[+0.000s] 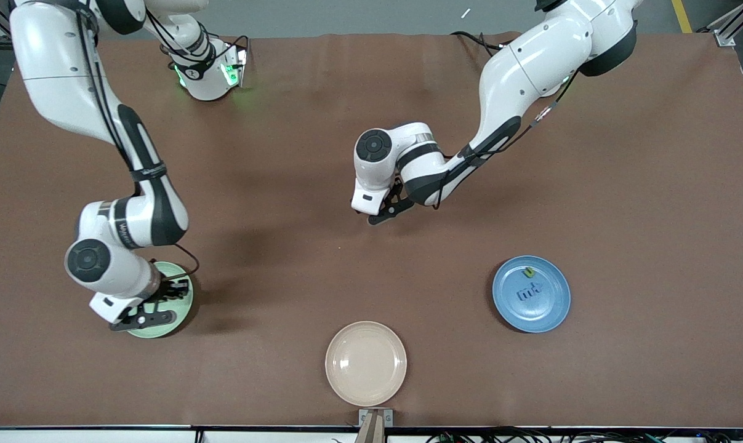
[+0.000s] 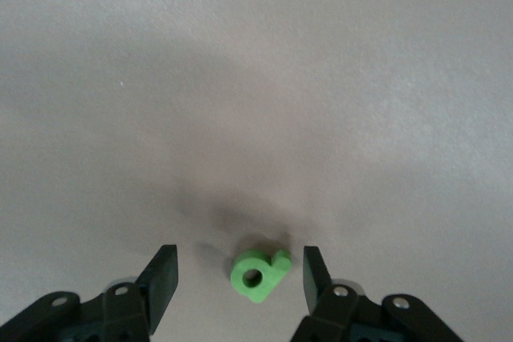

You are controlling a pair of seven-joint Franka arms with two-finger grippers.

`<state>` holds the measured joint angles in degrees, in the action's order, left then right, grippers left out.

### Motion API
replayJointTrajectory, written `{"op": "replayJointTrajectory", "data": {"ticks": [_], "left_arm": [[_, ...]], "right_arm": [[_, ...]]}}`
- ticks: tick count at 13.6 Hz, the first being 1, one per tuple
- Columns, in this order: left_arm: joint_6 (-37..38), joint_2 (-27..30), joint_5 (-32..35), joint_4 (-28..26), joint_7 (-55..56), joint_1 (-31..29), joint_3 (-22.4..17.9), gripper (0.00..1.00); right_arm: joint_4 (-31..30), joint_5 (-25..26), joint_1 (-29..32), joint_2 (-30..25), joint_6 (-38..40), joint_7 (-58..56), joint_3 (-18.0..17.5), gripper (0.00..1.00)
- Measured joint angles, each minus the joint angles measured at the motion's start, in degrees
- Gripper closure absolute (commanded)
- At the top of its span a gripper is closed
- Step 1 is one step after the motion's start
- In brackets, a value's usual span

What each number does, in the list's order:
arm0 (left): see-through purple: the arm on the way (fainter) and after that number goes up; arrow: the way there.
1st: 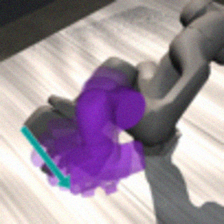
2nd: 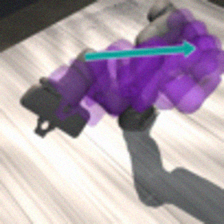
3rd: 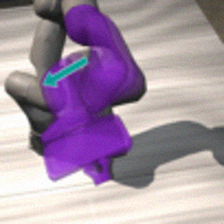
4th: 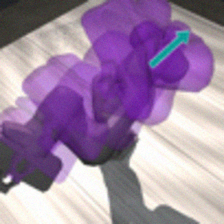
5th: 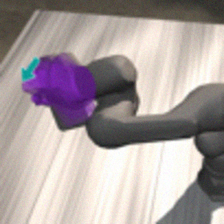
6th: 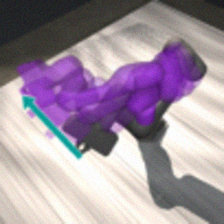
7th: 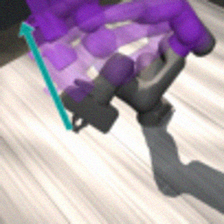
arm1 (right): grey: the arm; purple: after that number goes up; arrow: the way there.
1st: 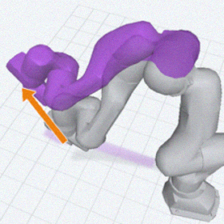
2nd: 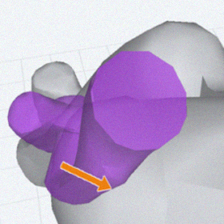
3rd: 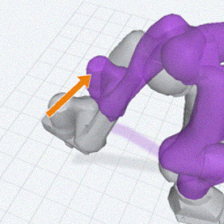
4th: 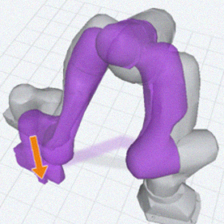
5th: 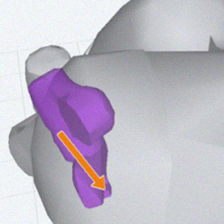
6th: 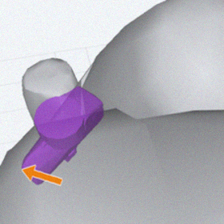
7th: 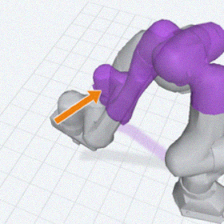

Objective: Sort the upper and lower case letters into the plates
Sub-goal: 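Drop the Q on the green plate while the left gripper lifts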

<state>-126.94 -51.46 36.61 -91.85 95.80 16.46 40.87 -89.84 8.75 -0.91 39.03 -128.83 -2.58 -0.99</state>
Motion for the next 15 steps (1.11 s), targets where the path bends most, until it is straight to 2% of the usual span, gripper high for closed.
{"op": "replayJointTrajectory", "data": {"ticks": [1,2,8,10,12,15], "left_arm": [[0.0,0.0,0.0,0.0,-0.1,0.4,0.0,0.36],[0.0,0.0,0.0,0.0,-0.1,0.8,-0.1,0.39],[0.0,0.0,0.0,0.0,-1.6,2.1,-1.3,0.44],[-0.4,-0.1,0.0,0.0,-2.1,2.1,-1.5,0.46],[-1.2,-0.2,0.0,0.0,-2.3,2.5,-1.9,0.48],[-1.8,-0.4,0.0,0.2,-2.3,3.5,-3.3,0.6]], "right_arm": [[0.0,0.0,0.9,0.1,0.0,-0.4,0.0,0.2],[0.0,0.0,1.4,0.1,-0.1,-0.4,-0.1,0.0],[0.9,0.0,2.1,-1.5,-0.6,-0.2,-0.1,0.0],[1.5,-0.2,2.3,-5.3,1.9,0.2,-0.2,0.0],[2.3,-0.9,2.3,-10.8,8.2,3.4,-0.3,0.0],[3.3,-1.4,2.3,-19.4,17.8,6.1,-0.7,0.0]]}}
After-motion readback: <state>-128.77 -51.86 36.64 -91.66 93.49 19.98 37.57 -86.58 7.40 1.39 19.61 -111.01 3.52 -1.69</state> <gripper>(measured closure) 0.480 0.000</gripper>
